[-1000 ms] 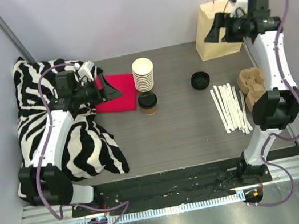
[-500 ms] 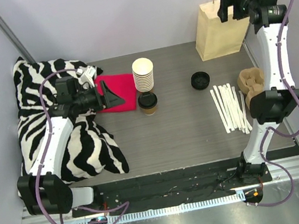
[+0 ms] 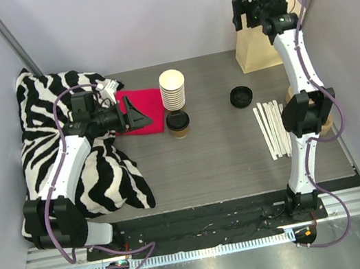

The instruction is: Pack the takeout coffee

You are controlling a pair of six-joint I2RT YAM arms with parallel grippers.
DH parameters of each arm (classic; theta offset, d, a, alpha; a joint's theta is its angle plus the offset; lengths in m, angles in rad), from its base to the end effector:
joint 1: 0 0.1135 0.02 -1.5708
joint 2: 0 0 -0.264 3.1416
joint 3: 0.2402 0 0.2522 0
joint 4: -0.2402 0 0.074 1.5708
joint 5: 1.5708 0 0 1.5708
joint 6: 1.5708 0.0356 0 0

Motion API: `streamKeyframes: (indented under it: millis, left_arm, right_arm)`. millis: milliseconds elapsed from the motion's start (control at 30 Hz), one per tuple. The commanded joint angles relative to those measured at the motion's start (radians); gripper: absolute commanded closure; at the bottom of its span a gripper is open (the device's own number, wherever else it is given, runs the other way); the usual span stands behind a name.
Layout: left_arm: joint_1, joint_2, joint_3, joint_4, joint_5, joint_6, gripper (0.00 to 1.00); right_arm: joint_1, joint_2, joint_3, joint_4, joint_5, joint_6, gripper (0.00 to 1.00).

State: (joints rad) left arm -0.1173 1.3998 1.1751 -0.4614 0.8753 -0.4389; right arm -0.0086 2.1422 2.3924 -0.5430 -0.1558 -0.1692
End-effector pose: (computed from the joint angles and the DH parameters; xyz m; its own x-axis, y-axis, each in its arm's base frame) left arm 0.2969 -0.0625 0.3162 -0.8521 -0.1738 -0.4937 0.3345 0.5446 -0.7691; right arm 0.4898 0.0013 0.4228 -0.2609 -0.1641 -0.9513 -0.1867 0.9754 -0.1171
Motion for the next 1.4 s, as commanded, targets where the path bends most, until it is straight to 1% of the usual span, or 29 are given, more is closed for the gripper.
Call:
streamKeyframes:
  millis: [0, 100, 200, 367, 600, 833, 967, 1033, 1133, 1167, 1233, 1267, 1333, 1367]
  left_arm:
    - [0.001, -0.008, 0.015, 0.035, 0.030, -0.018, 0.29]
    - [0.001, -0.019, -0.002, 0.056, 0.025, -0.027, 0.28]
    - [0.001, -0.018, -0.006, 0.058, 0.024, -0.030, 0.28]
    - [0.001, -0.025, -0.005, 0.056, 0.007, -0.032, 0.29]
    - [0.002, -0.039, -0.008, 0.038, -0.018, -0.026, 0.30]
    - [0.005, -0.039, -0.011, 0.040, -0.027, -0.034, 0.30]
    - [0.005, -0.035, -0.012, 0.040, -0.038, -0.041, 0.30]
    - [0.005, -0.035, -0.022, 0.053, -0.042, -0.055, 0.31]
    - [0.007, -0.035, -0.025, 0.053, -0.044, -0.061, 0.31]
    - [0.008, -0.035, -0.025, 0.053, -0.044, -0.063, 0.31]
    - [0.010, -0.033, -0.023, 0.053, -0.042, -0.064, 0.31]
    - [0.010, -0.033, -0.025, 0.053, -0.042, -0.066, 0.31]
    - [0.013, -0.035, -0.029, 0.062, -0.044, -0.072, 0.31]
    - [0.013, -0.033, -0.031, 0.064, -0.042, -0.073, 0.31]
  right_arm:
    - [0.002, 0.024, 0.056, 0.120, 0.130, -0.001, 0.08]
    - [0.005, 0.036, 0.045, 0.138, 0.151, -0.022, 0.08]
    - [0.006, 0.054, 0.036, 0.156, 0.212, -0.047, 0.08]
    - [0.001, 0.076, -0.009, 0.189, 0.196, -0.064, 0.10]
    - [0.001, 0.087, -0.015, 0.189, 0.179, -0.062, 0.18]
    - [0.001, 0.114, -0.012, 0.157, 0.168, -0.065, 0.33]
    - [-0.001, 0.124, -0.012, 0.133, 0.170, -0.070, 0.36]
    - [-0.002, 0.124, -0.012, 0.124, 0.170, -0.070, 0.39]
    - [-0.010, 0.125, -0.009, 0.114, 0.170, -0.067, 0.47]
    - [-0.011, 0.127, -0.009, 0.110, 0.136, -0.066, 0.49]
    - [-0.017, 0.128, 0.004, 0.101, 0.124, -0.061, 0.59]
    - [-0.021, 0.130, 0.008, 0.100, 0.122, -0.059, 0.68]
    - [-0.027, 0.134, 0.039, 0.103, 0.124, -0.052, 0.80]
    - [-0.030, 0.139, 0.050, 0.104, 0.124, -0.047, 0.91]
